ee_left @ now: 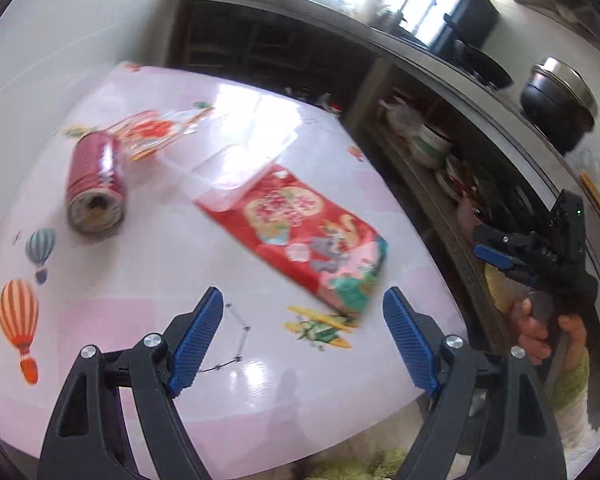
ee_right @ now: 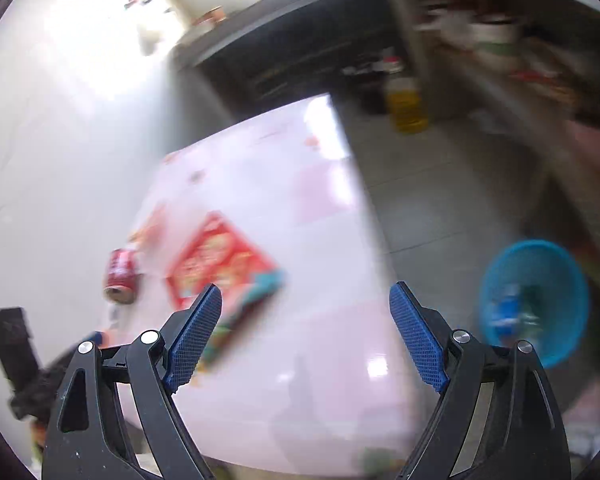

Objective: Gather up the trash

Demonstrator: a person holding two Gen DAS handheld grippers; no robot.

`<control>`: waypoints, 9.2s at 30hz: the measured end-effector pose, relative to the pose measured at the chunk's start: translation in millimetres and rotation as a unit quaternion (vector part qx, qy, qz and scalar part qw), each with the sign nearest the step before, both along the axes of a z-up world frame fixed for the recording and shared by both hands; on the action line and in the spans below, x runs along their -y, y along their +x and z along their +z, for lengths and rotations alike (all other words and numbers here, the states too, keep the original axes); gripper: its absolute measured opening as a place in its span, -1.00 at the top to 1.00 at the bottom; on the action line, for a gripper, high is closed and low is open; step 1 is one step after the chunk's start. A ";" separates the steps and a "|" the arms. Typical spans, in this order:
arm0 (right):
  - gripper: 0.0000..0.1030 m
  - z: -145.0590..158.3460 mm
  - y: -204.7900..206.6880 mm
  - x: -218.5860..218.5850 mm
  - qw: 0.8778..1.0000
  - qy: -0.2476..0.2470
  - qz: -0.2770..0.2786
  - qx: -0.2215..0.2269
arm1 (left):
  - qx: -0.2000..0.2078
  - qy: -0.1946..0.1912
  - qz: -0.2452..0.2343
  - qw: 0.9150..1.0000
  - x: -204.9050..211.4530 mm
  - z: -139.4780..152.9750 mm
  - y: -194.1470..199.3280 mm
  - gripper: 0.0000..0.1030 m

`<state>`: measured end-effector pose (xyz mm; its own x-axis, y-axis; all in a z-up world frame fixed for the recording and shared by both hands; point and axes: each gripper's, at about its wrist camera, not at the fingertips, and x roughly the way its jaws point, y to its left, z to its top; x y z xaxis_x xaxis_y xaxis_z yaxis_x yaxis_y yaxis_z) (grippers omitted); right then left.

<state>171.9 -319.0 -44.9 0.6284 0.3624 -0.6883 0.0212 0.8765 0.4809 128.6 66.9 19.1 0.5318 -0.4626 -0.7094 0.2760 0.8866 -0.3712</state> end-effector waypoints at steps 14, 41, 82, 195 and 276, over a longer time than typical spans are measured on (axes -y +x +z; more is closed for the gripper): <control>-0.10 -20.1 139.6 -138.6 0.982 0.114 0.076 -0.129 | 0.033 -0.026 0.076 0.996 -46.9 -1.3 9.2 -0.54; 0.95 -42.0 153.5 -145.6 0.979 0.098 0.020 -0.180 | 0.067 0.007 0.065 0.996 -89.5 31.8 81.1 -0.23; 0.95 -25.7 77.6 -52.2 0.992 0.063 0.001 -0.112 | -0.100 0.314 -0.089 0.940 6.2 -41.9 274.2 0.82; 0.96 -38.1 -175.8 182.0 0.928 0.028 -0.370 -0.031 | 0.007 -0.099 -0.219 0.971 194.9 86.9 50.8 1.00; 0.86 -292.2 10.4 270.0 0.892 -0.073 -0.322 -0.309 | -0.027 -0.051 -0.027 0.998 5.2 47.4 59.7 -0.35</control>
